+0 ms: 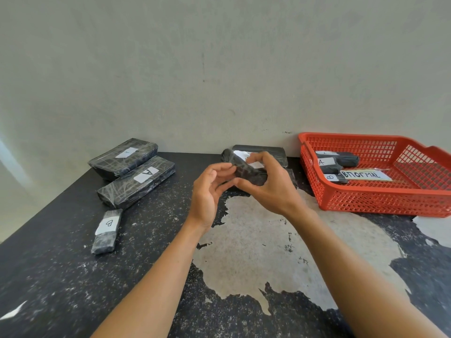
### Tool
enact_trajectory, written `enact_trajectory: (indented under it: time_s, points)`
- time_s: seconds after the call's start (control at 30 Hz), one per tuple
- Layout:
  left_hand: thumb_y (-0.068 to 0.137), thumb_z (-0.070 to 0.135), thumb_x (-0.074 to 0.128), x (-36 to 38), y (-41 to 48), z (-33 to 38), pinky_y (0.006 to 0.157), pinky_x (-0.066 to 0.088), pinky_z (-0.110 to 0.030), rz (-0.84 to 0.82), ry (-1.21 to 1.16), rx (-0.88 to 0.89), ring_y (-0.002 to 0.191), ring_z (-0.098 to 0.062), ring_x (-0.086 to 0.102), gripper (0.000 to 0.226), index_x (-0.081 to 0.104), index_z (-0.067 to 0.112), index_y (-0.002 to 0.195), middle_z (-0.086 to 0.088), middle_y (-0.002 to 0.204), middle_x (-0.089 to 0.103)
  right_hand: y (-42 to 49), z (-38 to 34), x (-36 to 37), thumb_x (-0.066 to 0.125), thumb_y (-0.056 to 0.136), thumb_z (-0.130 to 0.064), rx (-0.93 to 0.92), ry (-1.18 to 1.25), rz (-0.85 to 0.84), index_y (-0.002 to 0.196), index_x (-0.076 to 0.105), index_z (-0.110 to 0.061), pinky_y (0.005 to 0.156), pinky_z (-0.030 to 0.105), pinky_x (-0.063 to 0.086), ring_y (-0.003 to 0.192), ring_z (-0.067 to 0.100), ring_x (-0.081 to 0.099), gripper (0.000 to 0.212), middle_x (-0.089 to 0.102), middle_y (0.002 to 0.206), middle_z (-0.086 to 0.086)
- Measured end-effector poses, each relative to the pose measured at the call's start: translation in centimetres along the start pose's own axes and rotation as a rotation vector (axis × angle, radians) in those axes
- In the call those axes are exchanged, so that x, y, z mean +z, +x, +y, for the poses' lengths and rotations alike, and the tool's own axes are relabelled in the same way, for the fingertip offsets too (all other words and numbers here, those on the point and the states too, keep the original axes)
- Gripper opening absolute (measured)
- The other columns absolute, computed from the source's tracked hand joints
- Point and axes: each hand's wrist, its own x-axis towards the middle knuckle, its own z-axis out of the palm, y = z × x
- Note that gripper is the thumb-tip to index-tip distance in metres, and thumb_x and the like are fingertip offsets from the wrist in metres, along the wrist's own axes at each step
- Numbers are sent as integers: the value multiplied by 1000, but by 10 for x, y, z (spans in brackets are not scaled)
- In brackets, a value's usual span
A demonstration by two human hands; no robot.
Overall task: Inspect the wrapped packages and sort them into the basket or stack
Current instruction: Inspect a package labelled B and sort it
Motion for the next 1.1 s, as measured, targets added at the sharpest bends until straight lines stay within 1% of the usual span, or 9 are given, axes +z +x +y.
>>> enact_trajectory:
  time_s: [0.13, 0.2, 0.27, 0.5, 0.67, 0.77, 0.9, 1.03, 1.1]
  points:
    - [99, 13, 50, 1, 5, 4, 84, 57, -34, 189, 326, 29, 101, -17, 65, 23, 61, 15, 119, -4, 115, 65, 0, 5, -2, 75, 83, -28, 47, 39, 11, 108, 53, -23, 95, 22, 43, 116, 7, 53, 34, 58, 118, -15]
    - [96, 17, 59, -6, 9, 1, 91, 54, -33, 257, 417, -15, 107, -10, 61, 33, 56, 23, 128, 5, 128, 56, -1, 5, -4, 74, 84, -23, 39, 57, -25, 106, 53, -23, 92, 28, 50, 116, 6, 54, 31, 58, 118, -18]
    - [95, 21, 62, -13, 11, -2, 98, 50, -33, 220, 377, -93, 116, -10, 58, 38, 55, 24, 133, 7, 134, 54, -1, 3, -6, 73, 83, -18, 4, 90, -63, 103, 53, -23, 86, 28, 56, 115, 7, 56, 29, 59, 122, -15]
    - [99, 12, 54, -10, 8, 1, 96, 50, -31, 98, 179, -99, 105, -12, 66, 13, 65, 14, 106, -3, 109, 70, 0, 2, -11, 72, 85, -19, -15, 114, -116, 107, 54, -27, 78, 24, 56, 104, 6, 62, 30, 62, 119, -12]
    - [97, 14, 58, -7, 6, 3, 106, 47, -36, 35, 187, -87, 131, -12, 51, 8, 65, 17, 100, 1, 146, 49, 0, 0, -13, 71, 87, -35, 0, 88, -111, 111, 58, -25, 65, 20, 55, 83, 8, 67, 30, 64, 108, -4]
    - [92, 14, 63, -8, 4, 8, 106, 46, -38, 6, 118, -128, 136, -17, 46, 19, 67, 27, 79, -2, 150, 43, 1, 3, -17, 69, 89, -32, -27, 77, -158, 109, 59, -29, 80, 29, 57, 101, 12, 66, 23, 61, 122, -10]
    - [91, -5, 58, -13, 5, 13, 96, 53, -36, -38, -19, -180, 122, -25, 58, 23, 54, 12, 76, -12, 130, 62, 2, 6, -21, 71, 87, -33, -83, 58, -198, 111, 60, -29, 92, 38, 55, 117, 10, 58, 27, 55, 131, -15]
    - [75, 5, 71, -14, 5, 15, 91, 55, -35, 17, -10, -136, 102, -22, 64, 29, 60, 16, 99, -5, 110, 65, 3, 9, -10, 71, 85, -41, -89, -157, -5, 120, 61, -32, 100, 30, 35, 127, 15, 36, 37, 42, 141, -6]
    - [81, 8, 67, -15, 6, 15, 90, 55, -34, 35, -66, -149, 103, -20, 63, 34, 61, 15, 113, -7, 111, 62, 3, 7, -6, 69, 88, -40, -34, -169, 51, 124, 59, -32, 97, 27, 36, 119, 13, 41, 38, 41, 136, -4]
